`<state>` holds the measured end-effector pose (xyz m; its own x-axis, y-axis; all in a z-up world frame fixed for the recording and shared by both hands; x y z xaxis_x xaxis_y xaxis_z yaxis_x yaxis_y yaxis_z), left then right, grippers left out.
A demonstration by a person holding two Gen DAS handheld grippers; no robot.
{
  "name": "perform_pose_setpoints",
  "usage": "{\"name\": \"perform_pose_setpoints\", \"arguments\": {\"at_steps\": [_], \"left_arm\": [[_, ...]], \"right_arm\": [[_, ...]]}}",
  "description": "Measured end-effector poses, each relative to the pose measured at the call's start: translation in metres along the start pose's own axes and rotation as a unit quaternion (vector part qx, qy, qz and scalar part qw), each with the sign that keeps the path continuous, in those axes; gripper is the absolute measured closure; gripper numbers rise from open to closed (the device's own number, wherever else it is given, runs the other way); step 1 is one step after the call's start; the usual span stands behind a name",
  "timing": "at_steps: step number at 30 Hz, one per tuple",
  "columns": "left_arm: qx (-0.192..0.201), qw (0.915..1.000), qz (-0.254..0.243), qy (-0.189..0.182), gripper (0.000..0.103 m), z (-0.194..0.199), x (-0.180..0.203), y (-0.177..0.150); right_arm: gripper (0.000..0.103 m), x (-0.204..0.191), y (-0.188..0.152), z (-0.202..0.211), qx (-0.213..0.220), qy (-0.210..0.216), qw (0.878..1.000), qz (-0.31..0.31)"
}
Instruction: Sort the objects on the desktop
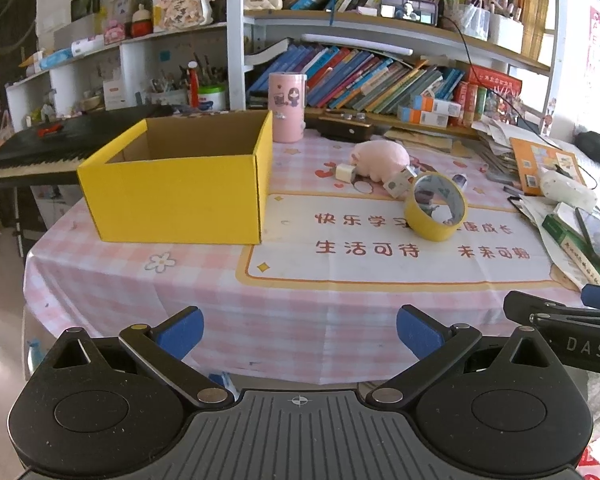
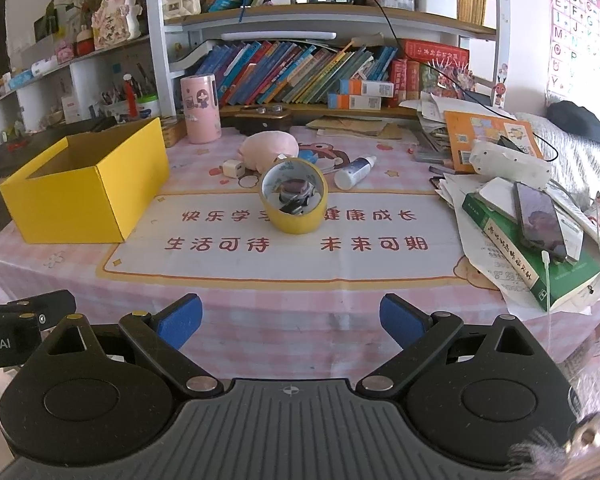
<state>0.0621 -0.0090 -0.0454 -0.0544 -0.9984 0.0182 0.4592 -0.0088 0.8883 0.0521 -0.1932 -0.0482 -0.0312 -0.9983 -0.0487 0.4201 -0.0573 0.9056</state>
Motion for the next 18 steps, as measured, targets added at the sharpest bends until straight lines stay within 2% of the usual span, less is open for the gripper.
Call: {"name": "perform_pose_setpoints", "arguments": {"at_steps": [18], "left_arm": [[-0.022,0.9994,-0.008,-0.024,0.000,-0.021,0.026,-0.005]], "right_arm": [[0.006,0.027,-0.004,-0.014,-0.019,-0.024,0.999,-0.008]]}}
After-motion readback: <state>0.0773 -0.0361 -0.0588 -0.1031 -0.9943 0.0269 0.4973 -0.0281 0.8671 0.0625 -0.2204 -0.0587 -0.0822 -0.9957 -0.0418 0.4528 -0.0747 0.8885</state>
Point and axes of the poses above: each gripper's, at about its wrist camera, not at the fingertips, and z roughly against the way its jaws point, x to its right, y to its top, the point moved 7 cm from there along -z, roughly the way its jaws point, and after that the axes turned 11 degrees about x, right-handed, at the moved point
